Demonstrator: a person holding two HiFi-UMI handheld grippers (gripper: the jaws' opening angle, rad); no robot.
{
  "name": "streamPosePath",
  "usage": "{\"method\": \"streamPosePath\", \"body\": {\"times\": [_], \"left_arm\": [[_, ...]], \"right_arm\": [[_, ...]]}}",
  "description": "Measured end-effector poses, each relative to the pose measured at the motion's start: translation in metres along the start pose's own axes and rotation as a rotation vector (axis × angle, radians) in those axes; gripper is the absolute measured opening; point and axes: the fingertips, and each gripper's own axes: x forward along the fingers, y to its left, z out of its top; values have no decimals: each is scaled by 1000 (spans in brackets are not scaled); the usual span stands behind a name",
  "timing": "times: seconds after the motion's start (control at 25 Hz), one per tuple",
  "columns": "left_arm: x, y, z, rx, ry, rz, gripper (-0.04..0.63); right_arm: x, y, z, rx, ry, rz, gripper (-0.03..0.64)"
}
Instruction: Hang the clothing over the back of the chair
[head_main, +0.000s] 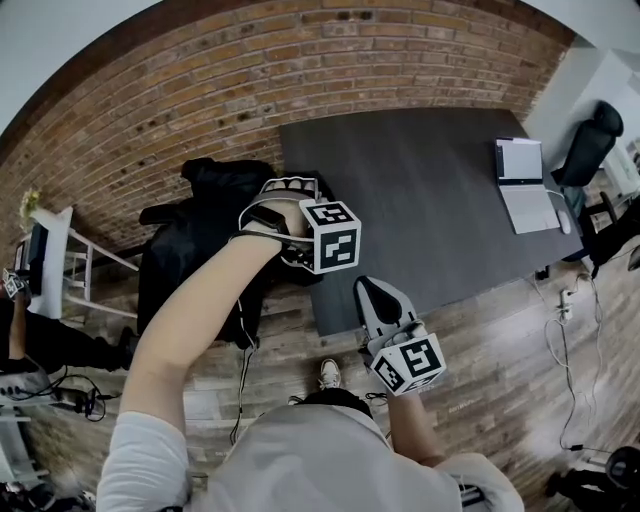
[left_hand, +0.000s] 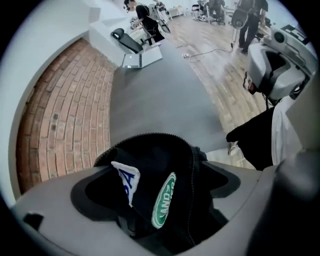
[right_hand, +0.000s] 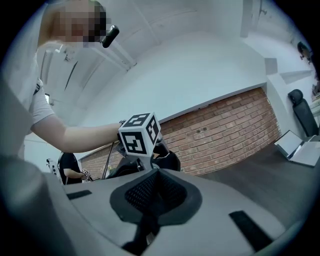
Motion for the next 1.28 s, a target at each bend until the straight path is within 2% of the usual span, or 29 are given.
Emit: {"method": "streamPosePath", "body": {"times": [0.28, 0.4, 0.68, 0.88, 1.08, 1.28], "left_arm": [[-19, 1, 9, -28, -128, 35, 517], [-23, 3, 3, -40, -146, 39, 517], [-30, 9, -12, -90, -175, 102, 517], [-41, 21, -22, -195, -248, 186, 515], [-41, 21, -50, -310, -265, 219, 515], [-55, 10, -78, -417, -320, 263, 514]], "right_arm": [[7, 9, 1, -8, -1, 16, 18], [11, 16, 2, -17, 4, 26, 18], [12, 30, 1, -34, 18, 41, 18], [7, 39, 2, -53, 27, 40, 18], [-1, 54, 8, -85, 35, 49, 18], [-8, 74, 10, -111, 61, 72, 18]]}}
